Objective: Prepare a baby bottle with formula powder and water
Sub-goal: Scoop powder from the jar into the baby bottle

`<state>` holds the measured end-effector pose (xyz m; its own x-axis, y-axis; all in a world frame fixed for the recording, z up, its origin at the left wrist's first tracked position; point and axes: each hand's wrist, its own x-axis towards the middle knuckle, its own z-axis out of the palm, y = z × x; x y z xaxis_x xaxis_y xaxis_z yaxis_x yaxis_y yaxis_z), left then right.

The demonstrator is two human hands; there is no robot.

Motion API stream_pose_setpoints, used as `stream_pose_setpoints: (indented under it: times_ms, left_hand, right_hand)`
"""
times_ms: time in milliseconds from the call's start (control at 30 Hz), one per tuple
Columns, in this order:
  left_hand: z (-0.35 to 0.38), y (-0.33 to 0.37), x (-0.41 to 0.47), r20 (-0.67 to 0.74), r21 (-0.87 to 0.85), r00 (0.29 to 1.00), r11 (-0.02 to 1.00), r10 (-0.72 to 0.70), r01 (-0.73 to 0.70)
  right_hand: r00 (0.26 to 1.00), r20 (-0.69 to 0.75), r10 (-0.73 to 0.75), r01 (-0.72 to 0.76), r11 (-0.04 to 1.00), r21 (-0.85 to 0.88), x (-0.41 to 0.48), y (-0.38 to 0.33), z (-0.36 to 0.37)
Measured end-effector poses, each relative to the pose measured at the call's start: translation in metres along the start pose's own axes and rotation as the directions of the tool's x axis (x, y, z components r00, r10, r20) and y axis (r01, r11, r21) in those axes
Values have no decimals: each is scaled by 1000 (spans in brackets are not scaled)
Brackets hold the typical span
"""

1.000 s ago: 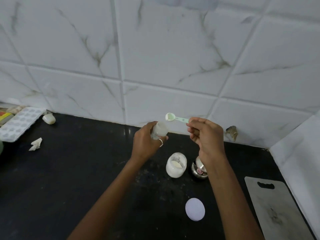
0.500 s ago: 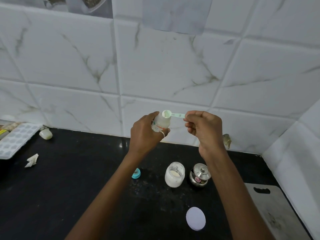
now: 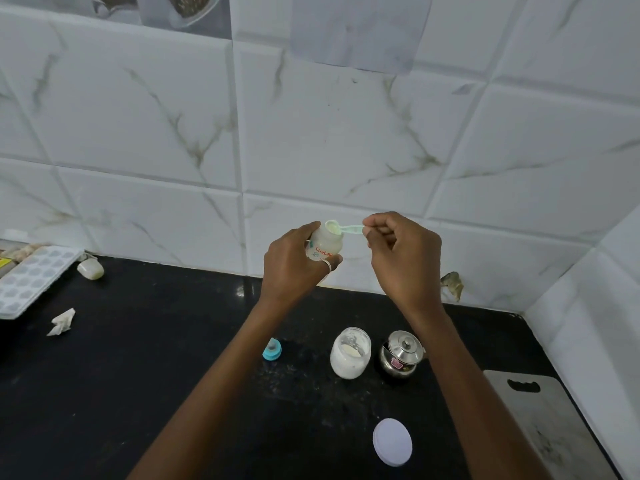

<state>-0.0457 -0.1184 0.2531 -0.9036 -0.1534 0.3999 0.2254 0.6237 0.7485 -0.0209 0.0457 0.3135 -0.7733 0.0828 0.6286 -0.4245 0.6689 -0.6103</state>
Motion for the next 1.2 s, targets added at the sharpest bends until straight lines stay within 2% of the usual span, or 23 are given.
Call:
stream_pose_setpoints:
  times_ms: [167,333,633,833,1100,1200]
  left_hand:
    - [0,3,2,-12,-13,1000,1000,5,-5]
    - [0,4,5,-10,-19,1000,1000,2,-2]
    - [-2,8,5,-24,-57,1000,998,-5,4]
    - [-2,7,4,-27,-100,1000,995,-13,10]
    - [-4,7,3,-24,-118,999,993,-23,20]
    - [-3,6,3,-18,-111,999,994,-29,27]
  right_hand:
    - [975,0,-220,219,970,-103,0,4,-1]
    - [932,33,-361,361,915,-182,-2,5,-3]
    - [852,125,-509,521,799,-299,-3,14,-7]
    - [763,205,-613,644,694,-322,-2,17,-12]
    - [701,227,-676,708,620,-338,-3,14,-14]
    - [708,219,-671,700,627,-341,-4,16,-13]
